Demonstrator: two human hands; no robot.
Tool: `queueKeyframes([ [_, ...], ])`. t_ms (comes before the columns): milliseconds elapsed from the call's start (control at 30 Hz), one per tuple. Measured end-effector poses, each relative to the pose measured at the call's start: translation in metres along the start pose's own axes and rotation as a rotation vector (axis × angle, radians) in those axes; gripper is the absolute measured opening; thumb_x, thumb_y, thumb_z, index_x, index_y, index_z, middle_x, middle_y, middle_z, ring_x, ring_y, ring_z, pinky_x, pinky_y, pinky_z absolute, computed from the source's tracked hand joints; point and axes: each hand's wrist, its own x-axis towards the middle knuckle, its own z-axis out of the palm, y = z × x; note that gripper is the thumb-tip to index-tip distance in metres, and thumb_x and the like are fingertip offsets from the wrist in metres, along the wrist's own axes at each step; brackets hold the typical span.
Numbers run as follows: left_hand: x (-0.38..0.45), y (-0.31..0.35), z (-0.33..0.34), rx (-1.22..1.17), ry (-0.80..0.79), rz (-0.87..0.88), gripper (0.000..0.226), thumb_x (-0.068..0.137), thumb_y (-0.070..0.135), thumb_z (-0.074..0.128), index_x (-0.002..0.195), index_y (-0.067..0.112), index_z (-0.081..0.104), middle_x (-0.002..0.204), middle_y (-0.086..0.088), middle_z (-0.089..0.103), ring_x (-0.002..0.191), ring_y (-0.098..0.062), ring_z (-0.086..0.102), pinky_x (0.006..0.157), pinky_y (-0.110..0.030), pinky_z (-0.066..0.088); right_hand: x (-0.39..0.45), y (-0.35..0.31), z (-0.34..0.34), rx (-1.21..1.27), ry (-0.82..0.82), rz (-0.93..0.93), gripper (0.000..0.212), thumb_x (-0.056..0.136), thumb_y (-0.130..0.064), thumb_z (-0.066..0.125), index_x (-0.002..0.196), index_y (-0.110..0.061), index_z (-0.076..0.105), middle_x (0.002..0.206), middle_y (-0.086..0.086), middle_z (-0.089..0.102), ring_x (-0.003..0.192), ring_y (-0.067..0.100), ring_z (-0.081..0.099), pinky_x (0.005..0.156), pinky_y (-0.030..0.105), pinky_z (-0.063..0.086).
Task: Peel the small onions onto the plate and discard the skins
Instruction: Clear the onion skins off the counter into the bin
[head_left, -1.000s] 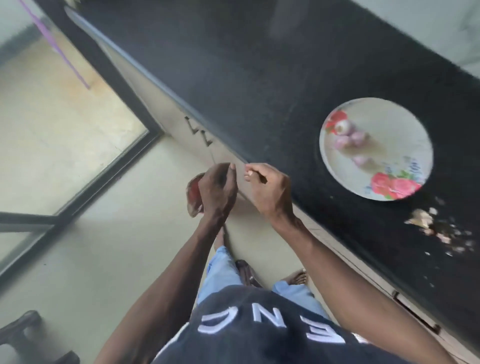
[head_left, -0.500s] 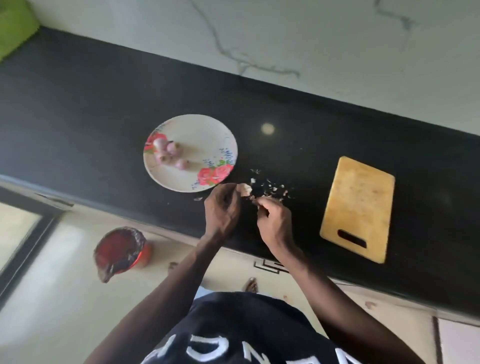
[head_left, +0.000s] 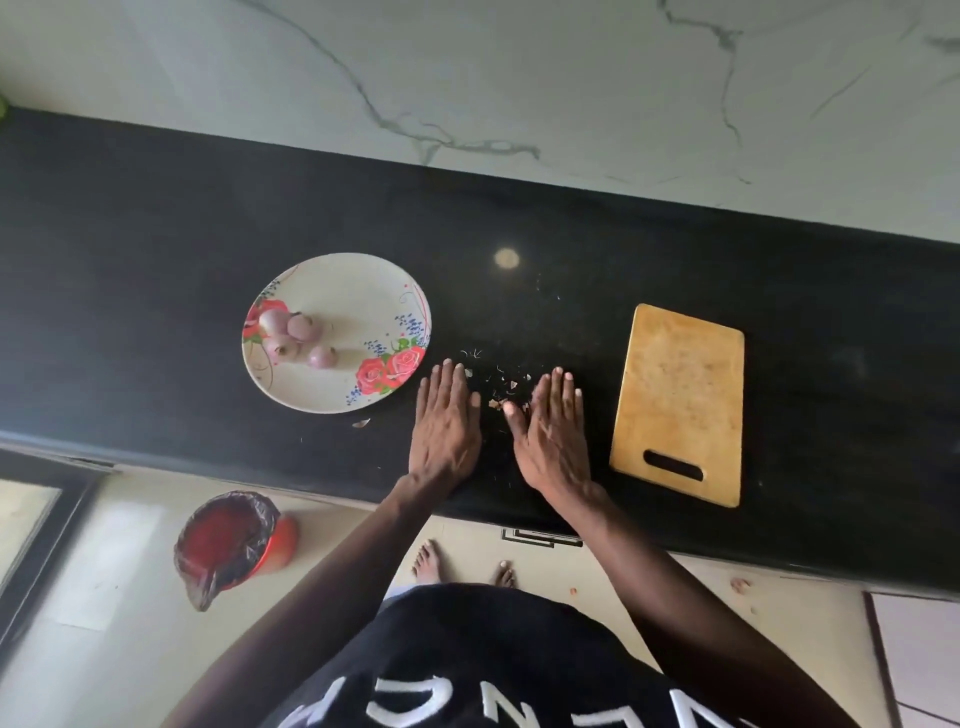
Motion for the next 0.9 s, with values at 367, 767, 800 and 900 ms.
queueKeyframes([
  [367,0.045,-0.022,-0.007,-0.039,-0.093,0.185,0.063,0.106,0.036,0.021,0.155,-0.002,0.028,0.163,-0.017,0.023,0.155,-0.028,0.012,0.126,-0.033,0.003,0.032,0.004,-0.015,0.039,-0.095,-0.222,0.098,0.09,-0.066,-0.013,0.156,0.0,0.017,0.166,0.015,0.009,0.155,0.023,0.002,0.124,0.033,-0.006],
  [767,0.035,-0.012,-0.023,-0.969,-0.033,-0.15,0.057,0.099,0.041,0.049,0.144,0.005,0.051,0.137,-0.004,0.061,0.131,-0.014,0.056,0.116,-0.042,0.04,0.057,0.0,-0.019,0.168,-0.087,-0.285,0.056,0.109,-0.033,0.033,0.155,-0.001,0.026,0.165,0.011,0.017,0.154,0.02,0.009,0.126,0.031,0.003],
  [800,0.035,-0.01,-0.025,-0.976,-0.03,-0.164,0.058,0.098,0.042,0.049,0.144,0.005,0.051,0.137,-0.004,0.061,0.13,-0.014,0.057,0.116,-0.042,0.04,0.06,-0.004,-0.017,0.144,-0.105,-0.309,0.056,0.109,-0.034,0.031,0.154,0.0,0.027,0.165,0.012,0.018,0.154,0.021,0.009,0.127,0.034,0.004],
  [900,0.03,-0.011,-0.025,-0.929,-0.056,-0.164,0.06,0.098,0.048,0.05,0.145,0.01,0.052,0.143,-0.004,0.059,0.132,-0.01,0.055,0.117,-0.042,0.038,0.053,-0.012,-0.007,0.121,-0.098,-0.38,0.066,0.106,-0.043,0.019,0.15,0.003,0.036,0.161,0.018,0.026,0.153,0.026,0.017,0.127,0.04,0.01],
])
